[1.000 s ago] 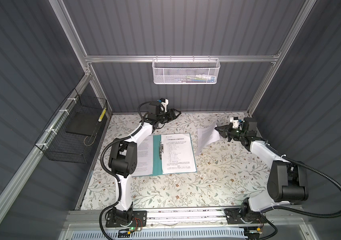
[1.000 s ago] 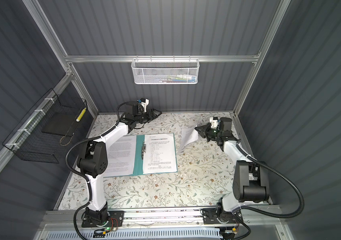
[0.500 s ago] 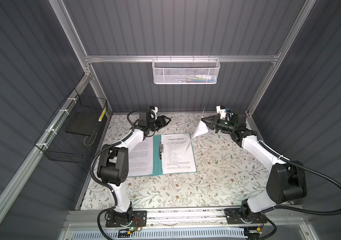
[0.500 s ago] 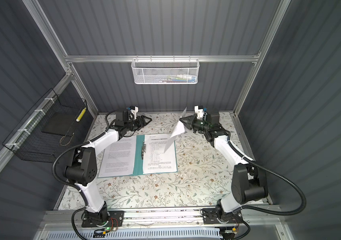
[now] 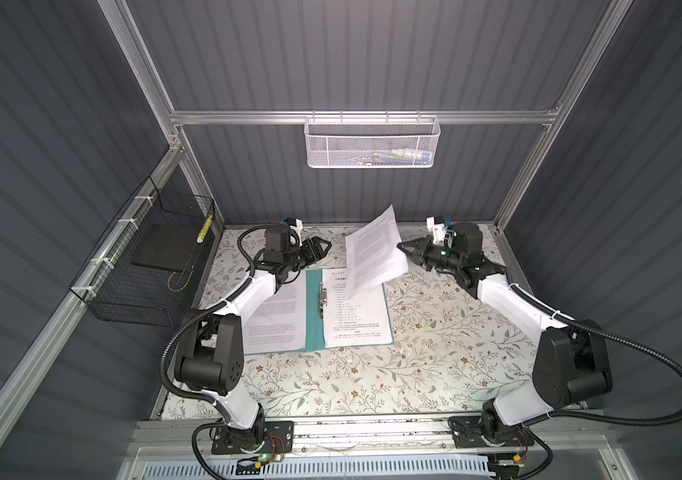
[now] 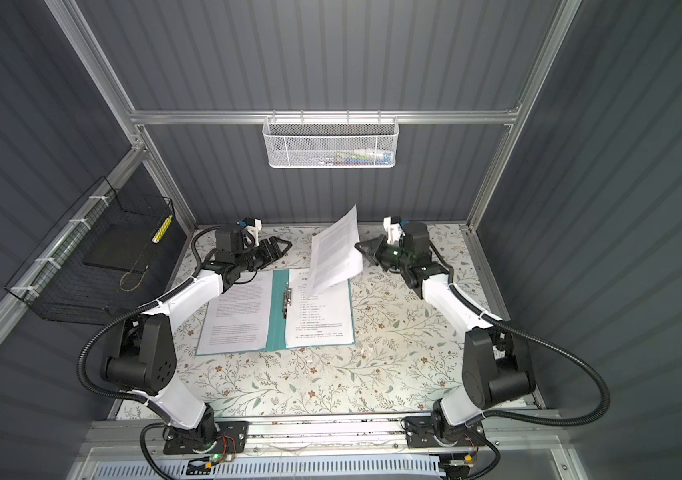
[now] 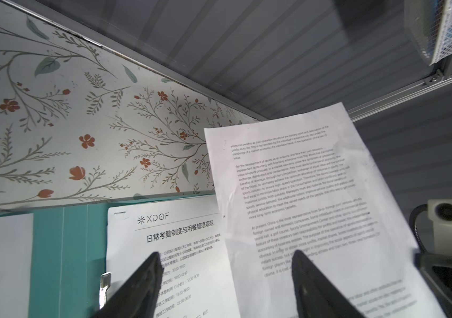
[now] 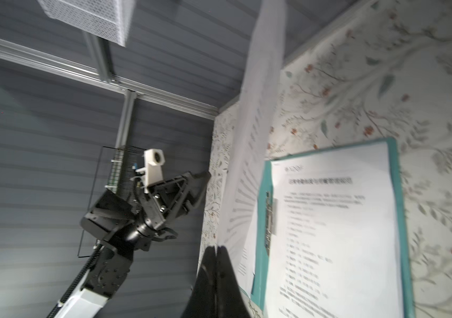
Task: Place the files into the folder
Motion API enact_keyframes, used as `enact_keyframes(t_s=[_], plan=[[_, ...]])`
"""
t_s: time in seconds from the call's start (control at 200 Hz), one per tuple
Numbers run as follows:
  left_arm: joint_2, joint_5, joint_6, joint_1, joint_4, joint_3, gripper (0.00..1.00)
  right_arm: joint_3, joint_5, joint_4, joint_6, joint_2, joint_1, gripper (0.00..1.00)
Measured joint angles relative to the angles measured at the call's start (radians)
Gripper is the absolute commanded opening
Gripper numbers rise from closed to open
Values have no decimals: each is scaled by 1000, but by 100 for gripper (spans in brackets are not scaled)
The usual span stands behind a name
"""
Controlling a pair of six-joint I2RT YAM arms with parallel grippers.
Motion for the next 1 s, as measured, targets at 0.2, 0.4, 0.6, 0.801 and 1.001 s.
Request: enact_keyframes(t_s=[0.2, 0.4, 0.6, 0.801, 1.001], plan=[[0, -7, 11, 4, -21, -11, 75, -178, 68, 2, -26, 38, 2, 0], [0, -7, 18, 4, -31, -12, 75, -209, 100, 14, -50, 118, 26, 0], [0, -7, 22, 6, -37, -12, 75, -212, 95, 53, -74, 184, 67, 0], [0, -7, 26, 8, -43, -13, 75, -214, 94, 60, -74, 207, 103, 0], [0, -8, 26, 8, -43, -25, 75, -215, 116, 61, -44, 208, 137, 0]])
